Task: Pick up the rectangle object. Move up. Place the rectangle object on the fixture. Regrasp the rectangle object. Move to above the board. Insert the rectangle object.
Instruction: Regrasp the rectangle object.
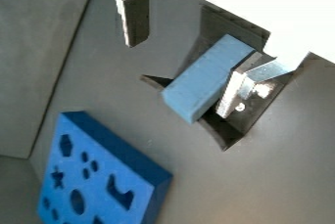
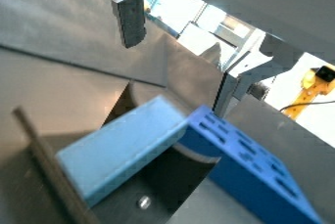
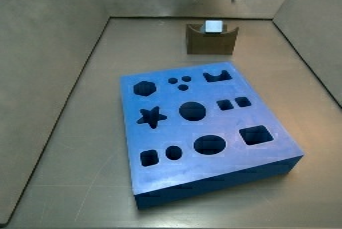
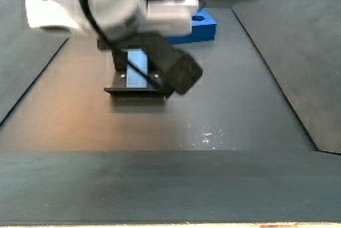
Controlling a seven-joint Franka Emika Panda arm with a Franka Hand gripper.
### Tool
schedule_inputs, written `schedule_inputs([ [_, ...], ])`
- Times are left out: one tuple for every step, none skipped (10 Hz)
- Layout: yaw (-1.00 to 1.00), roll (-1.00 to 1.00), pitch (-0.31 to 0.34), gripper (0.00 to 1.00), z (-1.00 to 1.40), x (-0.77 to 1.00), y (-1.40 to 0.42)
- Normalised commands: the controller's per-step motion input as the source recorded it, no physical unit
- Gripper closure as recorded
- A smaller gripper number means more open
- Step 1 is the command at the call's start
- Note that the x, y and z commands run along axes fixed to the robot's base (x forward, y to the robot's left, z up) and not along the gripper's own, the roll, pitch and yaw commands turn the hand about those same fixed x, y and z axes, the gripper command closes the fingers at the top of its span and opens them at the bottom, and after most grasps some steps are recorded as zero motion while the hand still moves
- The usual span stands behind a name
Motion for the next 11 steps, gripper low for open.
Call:
schedule_inputs([
  [0.01, 0.09, 0.126, 0.0, 0.53, -0.04, 0.0],
  [-0.01, 0.09, 0.132, 0.0, 0.3, -0.03, 0.0],
  [-0.02, 0.09, 0.127, 0.0, 0.19, -0.03, 0.0],
  [0.01, 1.0, 0.061, 0.0, 0.63, -0.08, -1.0],
  [0.01, 1.0, 0.059, 0.0, 0.64, -0.08, -1.0],
  [0.01, 1.0, 0.05, 0.0, 0.61, -0.1, -1.0],
  [0.01, 1.0, 0.044, 0.0, 0.55, -0.13, -0.99],
  [0.01, 1.0, 0.035, 0.0, 0.22, -0.11, -0.75],
  [0.01, 1.0, 0.032, 0.0, 0.06, -0.07, -0.6],
  [0.01, 1.0, 0.031, 0.0, 0.02, -0.05, -0.43],
  [0.01, 1.0, 0.028, 0.0, 0.03, -0.04, -0.17],
])
